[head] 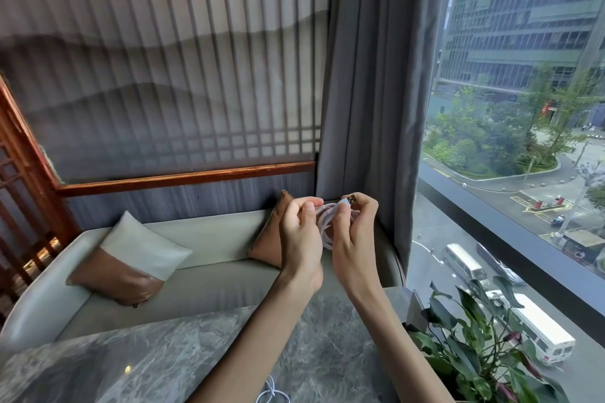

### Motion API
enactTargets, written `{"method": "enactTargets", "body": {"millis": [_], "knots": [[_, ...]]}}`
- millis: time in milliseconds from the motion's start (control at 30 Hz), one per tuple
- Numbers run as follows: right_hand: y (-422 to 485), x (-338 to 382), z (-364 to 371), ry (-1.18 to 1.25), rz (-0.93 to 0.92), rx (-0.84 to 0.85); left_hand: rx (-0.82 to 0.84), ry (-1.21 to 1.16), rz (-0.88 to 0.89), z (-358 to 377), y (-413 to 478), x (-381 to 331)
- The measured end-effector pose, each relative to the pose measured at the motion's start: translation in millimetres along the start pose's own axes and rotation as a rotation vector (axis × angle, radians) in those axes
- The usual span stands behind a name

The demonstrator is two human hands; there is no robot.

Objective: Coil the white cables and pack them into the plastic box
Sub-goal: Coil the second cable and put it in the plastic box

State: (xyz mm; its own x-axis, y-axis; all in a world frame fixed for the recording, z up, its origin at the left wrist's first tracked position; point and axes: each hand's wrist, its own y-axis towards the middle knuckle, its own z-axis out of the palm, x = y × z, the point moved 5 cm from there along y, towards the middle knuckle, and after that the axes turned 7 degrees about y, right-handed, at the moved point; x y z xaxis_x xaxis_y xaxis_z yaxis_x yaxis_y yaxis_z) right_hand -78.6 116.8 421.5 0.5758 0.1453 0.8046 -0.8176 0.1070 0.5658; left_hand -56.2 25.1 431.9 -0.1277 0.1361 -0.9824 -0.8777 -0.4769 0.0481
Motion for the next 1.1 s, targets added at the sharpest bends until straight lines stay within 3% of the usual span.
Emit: {"method": "enactTargets", "body": {"millis": [200,300,367,433,600,700,900,1100], "knots": [[-1,6,-2,-0.049,-0.040,-0.066,0.023,0.095,0.133,-4,-4,-5],[-1,11,-7,-0.151,-0.107,-0.041,0.048,0.373,0.374,-9,-2,-24],[-1,15,-9,-0.227,-0.150,-0.030,0.095,0.512,0.437,-12,0,-33],[-2,18,-11,-0.259,-0.164,-0.032,0.163,0.494,0.389,-13,-2,-37],[-1,17,-16,-0.200,-0.127,-0.023,0.416,0.217,0.066,-16,-6,-28],[-1,15,-16,-0.094,-0.061,0.063,0.474,0.267,0.027,-18,-5,-25],[-2,23,-18,0.138,0.126,0.200,0.627,0.390,0.085,-15,-6,-19],[-6,27,-17,0.120,0.122,0.180,0.482,0.749,0.404,-7,-11,-26]]}}
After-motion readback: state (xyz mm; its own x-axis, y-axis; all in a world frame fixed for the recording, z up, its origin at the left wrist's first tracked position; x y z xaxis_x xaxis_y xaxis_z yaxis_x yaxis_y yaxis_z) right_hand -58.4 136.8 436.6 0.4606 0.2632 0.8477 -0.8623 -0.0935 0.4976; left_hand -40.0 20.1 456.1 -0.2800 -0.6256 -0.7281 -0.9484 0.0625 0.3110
